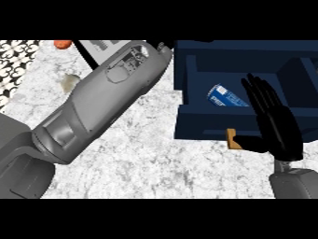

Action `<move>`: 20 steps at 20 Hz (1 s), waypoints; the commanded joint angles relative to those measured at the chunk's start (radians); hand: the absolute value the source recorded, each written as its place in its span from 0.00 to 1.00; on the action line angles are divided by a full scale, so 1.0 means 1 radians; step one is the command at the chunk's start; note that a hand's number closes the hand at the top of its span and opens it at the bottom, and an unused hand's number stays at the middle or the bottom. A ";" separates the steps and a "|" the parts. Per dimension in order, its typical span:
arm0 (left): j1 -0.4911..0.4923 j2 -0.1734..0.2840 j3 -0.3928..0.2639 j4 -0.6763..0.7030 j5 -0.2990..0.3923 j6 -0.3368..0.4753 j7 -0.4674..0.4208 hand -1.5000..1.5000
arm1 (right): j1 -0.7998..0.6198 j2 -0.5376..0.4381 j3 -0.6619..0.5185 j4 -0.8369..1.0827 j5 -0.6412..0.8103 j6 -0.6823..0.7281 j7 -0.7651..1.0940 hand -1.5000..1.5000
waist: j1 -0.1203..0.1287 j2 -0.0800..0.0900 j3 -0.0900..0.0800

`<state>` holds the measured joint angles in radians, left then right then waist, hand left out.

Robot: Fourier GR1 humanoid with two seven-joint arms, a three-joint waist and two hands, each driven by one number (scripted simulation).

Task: Pick up the can, place it into the drawer and close the drawer

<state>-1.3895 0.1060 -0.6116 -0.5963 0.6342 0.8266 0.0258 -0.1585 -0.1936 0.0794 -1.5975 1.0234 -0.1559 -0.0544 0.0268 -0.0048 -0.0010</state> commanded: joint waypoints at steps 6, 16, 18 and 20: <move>0.110 0.129 -0.038 -0.213 -0.068 0.025 0.113 0.00 | -0.167 0.046 -0.062 0.351 0.060 -0.169 -0.043 0.00 | 0.018 0.003 0.002; 0.157 0.312 -0.019 -0.408 -0.061 -0.055 0.249 0.00 | -0.335 0.046 -0.120 0.629 0.157 -0.321 -0.048 0.00 | 0.039 0.004 0.002; 0.218 0.290 -0.026 -0.418 -0.075 -0.027 0.227 0.00 | -0.408 0.047 -0.142 0.714 0.176 -0.368 -0.043 0.00 | 0.036 0.011 0.002; 0.203 0.308 -0.013 -0.411 -0.084 -0.036 0.240 0.00 | -0.462 0.033 -0.178 0.794 0.144 -0.409 -0.090 0.00 | 0.029 0.016 0.003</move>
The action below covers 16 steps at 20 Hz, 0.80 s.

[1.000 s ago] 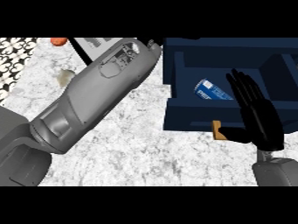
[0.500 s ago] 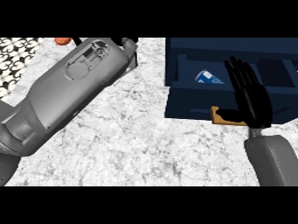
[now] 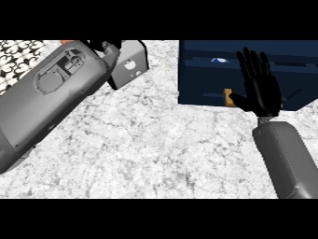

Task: Pick up the can, place it into the drawer and close the drawer

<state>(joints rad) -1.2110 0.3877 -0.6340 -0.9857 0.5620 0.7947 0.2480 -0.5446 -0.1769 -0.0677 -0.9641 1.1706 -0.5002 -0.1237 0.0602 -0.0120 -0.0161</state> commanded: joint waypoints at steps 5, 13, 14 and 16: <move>0.133 0.051 0.011 -0.113 -0.031 0.000 0.010 0.00 | -0.237 0.039 -0.060 0.339 0.039 -0.139 0.024 0.00 | -0.002 0.022 0.017; 0.211 0.078 0.007 -0.236 -0.062 0.004 0.020 0.00 | -0.418 0.006 -0.125 0.539 0.042 -0.224 0.037 0.00 | 0.022 0.031 0.018; 0.254 0.121 0.032 -0.241 -0.042 -0.048 -0.012 0.00 | -0.437 -0.007 -0.131 0.555 0.048 -0.223 0.047 0.00 | 0.031 0.035 0.017; 0.264 0.086 0.011 -0.239 -0.071 -0.009 -0.011 0.00 | -0.469 -0.029 -0.144 0.601 0.040 -0.230 0.013 0.00 | 0.024 0.038 0.018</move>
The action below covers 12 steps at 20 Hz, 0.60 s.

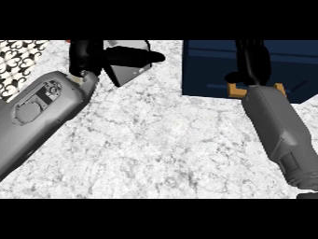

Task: Pick up the can, place it into the drawer and close the drawer

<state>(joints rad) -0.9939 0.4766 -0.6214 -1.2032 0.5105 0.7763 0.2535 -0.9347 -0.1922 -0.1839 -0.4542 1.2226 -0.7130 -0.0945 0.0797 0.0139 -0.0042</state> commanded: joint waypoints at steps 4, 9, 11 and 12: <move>0.105 0.030 0.008 -0.071 -0.019 -0.017 -0.017 0.00 | -0.117 -0.001 -0.035 0.153 -0.002 -0.046 -0.008 0.00 | 0.008 0.012 0.006; 0.137 0.018 -0.005 -0.123 -0.049 0.004 -0.030 0.00 | -0.163 -0.028 -0.069 0.197 -0.026 -0.042 -0.023 0.00 | 0.015 0.017 0.007; 0.179 0.032 -0.009 -0.161 -0.049 0.003 -0.029 0.00 | -0.194 -0.028 -0.068 0.207 -0.017 -0.035 0.004 0.00 | 0.028 0.015 0.006; 0.133 0.048 0.020 -0.139 -0.038 -0.016 -0.002 0.00 | -0.201 -0.030 -0.075 0.215 -0.025 -0.029 -0.012 0.00 | 0.021 0.018 0.007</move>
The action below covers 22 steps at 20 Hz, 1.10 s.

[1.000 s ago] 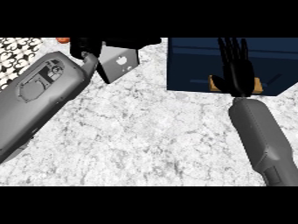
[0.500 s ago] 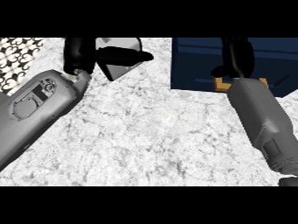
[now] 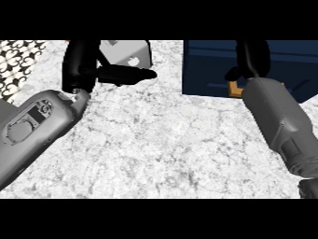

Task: Pick up the can, place it into the drawer and close the drawer

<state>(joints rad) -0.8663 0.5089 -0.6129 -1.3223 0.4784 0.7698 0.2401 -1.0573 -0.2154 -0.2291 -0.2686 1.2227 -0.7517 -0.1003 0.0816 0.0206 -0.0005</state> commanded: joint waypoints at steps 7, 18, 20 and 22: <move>0.073 0.011 0.007 -0.072 -0.017 0.004 -0.010 0.00 | -0.094 0.057 -0.153 -0.015 -0.195 0.051 -0.184 0.00 | 0.027 0.007 0.006; 0.135 0.039 0.039 -0.069 -0.020 -0.030 -0.035 0.00 | -0.159 0.114 -0.371 -0.057 -0.460 0.209 -0.338 0.00 | -0.021 -0.003 0.004; 0.115 0.060 0.055 -0.083 -0.023 -0.022 -0.007 0.00 | -0.156 0.127 -0.421 -0.061 -0.521 0.241 -0.359 0.00 | -0.024 -0.008 0.005; 0.144 0.038 0.053 -0.076 -0.031 -0.011 -0.015 0.00 | -0.149 0.095 -0.440 -0.053 -0.549 0.298 -0.383 0.00 | -0.038 -0.008 0.003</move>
<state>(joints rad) -0.7426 0.5531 -0.5625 -1.3952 0.4571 0.7478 0.2177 -1.1585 -0.1391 -0.5796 -0.2936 0.7924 -0.5007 -0.4665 0.0463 0.0249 0.0074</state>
